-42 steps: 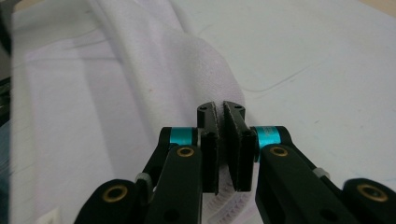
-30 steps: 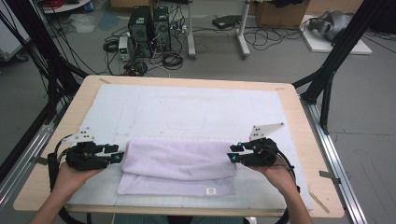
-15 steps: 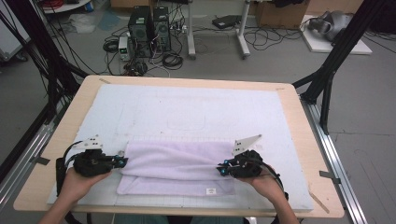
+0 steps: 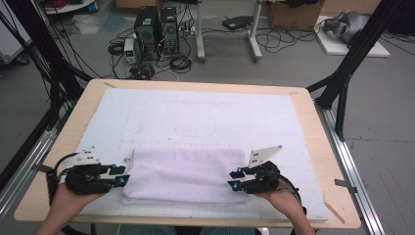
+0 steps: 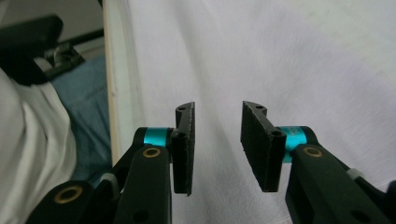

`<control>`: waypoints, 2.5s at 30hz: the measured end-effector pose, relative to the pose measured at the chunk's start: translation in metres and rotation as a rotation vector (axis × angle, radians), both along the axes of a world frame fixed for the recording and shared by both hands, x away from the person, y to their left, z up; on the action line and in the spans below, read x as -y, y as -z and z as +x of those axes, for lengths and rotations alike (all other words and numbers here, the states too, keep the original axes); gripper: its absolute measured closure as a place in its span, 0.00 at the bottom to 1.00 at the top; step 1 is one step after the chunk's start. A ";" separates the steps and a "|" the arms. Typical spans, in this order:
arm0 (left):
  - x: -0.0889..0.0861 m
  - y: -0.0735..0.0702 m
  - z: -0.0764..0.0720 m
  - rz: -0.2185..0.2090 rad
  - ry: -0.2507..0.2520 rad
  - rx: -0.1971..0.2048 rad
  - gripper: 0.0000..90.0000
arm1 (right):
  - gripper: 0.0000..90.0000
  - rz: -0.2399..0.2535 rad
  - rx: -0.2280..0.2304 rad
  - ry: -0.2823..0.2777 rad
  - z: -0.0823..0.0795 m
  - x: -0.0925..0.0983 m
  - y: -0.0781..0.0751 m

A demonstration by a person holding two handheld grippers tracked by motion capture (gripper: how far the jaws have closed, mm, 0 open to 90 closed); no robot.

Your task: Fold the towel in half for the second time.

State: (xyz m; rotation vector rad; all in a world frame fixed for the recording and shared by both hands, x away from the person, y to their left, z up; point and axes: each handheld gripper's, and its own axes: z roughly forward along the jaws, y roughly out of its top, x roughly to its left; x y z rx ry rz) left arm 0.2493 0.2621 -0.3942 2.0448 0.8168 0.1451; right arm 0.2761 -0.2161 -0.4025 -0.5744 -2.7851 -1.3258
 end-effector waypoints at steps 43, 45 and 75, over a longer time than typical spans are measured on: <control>-0.001 0.009 -0.024 0.039 0.080 0.100 0.71 | 0.83 0.042 0.050 -0.093 -0.022 -0.006 0.003; 0.006 0.015 -0.023 0.061 0.111 0.091 0.77 | 0.82 0.016 0.043 -0.100 -0.023 -0.010 0.010; 0.008 0.026 0.058 0.154 -0.139 0.176 0.55 | 0.57 -0.008 0.090 0.191 0.059 0.017 0.003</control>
